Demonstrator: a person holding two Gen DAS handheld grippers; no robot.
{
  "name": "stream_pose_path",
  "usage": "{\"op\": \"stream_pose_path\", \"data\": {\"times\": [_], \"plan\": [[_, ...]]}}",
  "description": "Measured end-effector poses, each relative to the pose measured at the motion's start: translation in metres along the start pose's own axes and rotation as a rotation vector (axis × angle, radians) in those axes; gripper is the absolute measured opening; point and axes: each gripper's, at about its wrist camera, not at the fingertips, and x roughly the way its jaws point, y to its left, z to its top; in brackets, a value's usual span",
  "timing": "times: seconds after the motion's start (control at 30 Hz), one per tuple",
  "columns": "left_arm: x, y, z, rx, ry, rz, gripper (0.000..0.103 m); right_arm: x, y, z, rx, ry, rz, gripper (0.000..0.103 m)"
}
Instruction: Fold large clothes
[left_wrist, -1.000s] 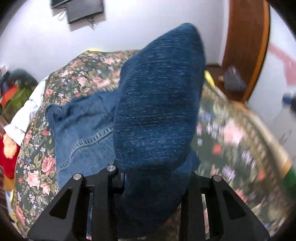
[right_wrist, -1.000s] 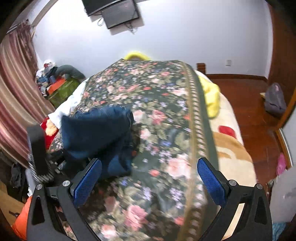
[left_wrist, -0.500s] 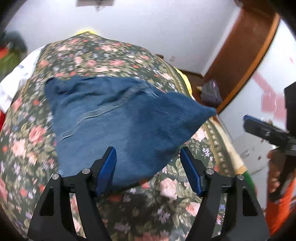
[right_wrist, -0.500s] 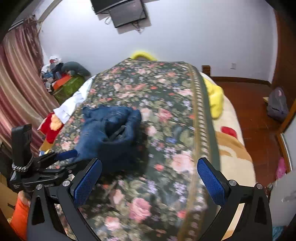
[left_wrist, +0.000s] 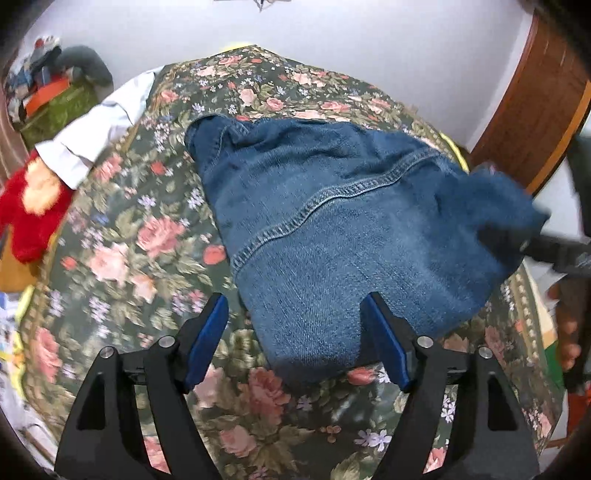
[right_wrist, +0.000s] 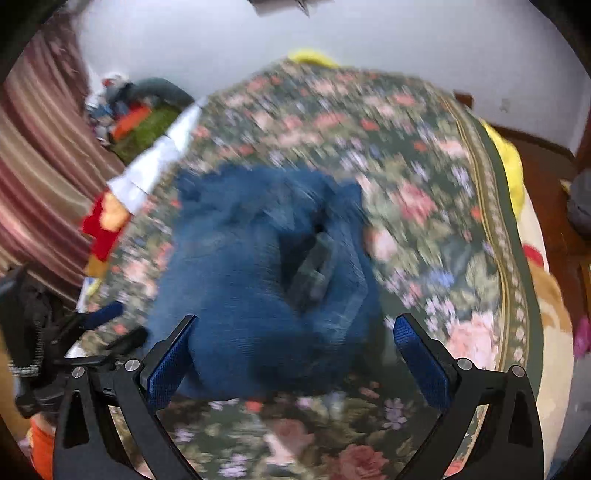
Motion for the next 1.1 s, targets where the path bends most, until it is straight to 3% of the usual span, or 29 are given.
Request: {"op": "stream_pose_path", "data": {"times": [0.17, 0.3, 0.4, 0.53, 0.7, 0.8, 0.87, 1.0, 1.1], "plan": [[0.017, 0.006, -0.015, -0.043, 0.056, -0.068, 0.095, 0.017, -0.026, -0.03, -0.021, 0.053, -0.007, 0.103], [0.014, 0.004, -0.023, -0.01, 0.053, -0.058, 0.096, 0.011, -0.037, -0.039, -0.01, 0.102, -0.008, 0.103], [0.007, 0.004, -0.026, 0.038, 0.08, -0.021, 0.095, -0.004, -0.032, -0.036, -0.082, 0.105, -0.049, 0.103], [-0.014, 0.011, -0.022, 0.075, 0.029, 0.041, 0.095, -0.036, -0.017, -0.024, -0.184, 0.043, -0.077, 0.103], [-0.044, 0.029, -0.001, 0.024, -0.076, 0.047, 0.095, -0.056, 0.002, 0.007, -0.252, -0.031, -0.028, 0.103], [-0.04, 0.047, 0.016, -0.038, -0.098, 0.058, 0.095, -0.045, 0.008, 0.031, -0.247, -0.035, -0.009, 0.103], [-0.024, 0.059, 0.027, -0.103, -0.061, 0.035, 0.095, -0.028, 0.008, 0.043, -0.225, -0.006, 0.012, 0.103], [0.018, 0.073, 0.035, -0.22, 0.057, -0.093, 0.095, 0.036, -0.012, 0.066, -0.11, 0.171, 0.054, 0.103], [0.048, 0.077, 0.036, -0.278, 0.124, -0.172, 0.095, 0.069, -0.026, 0.075, -0.028, 0.262, 0.179, 0.103]]}}
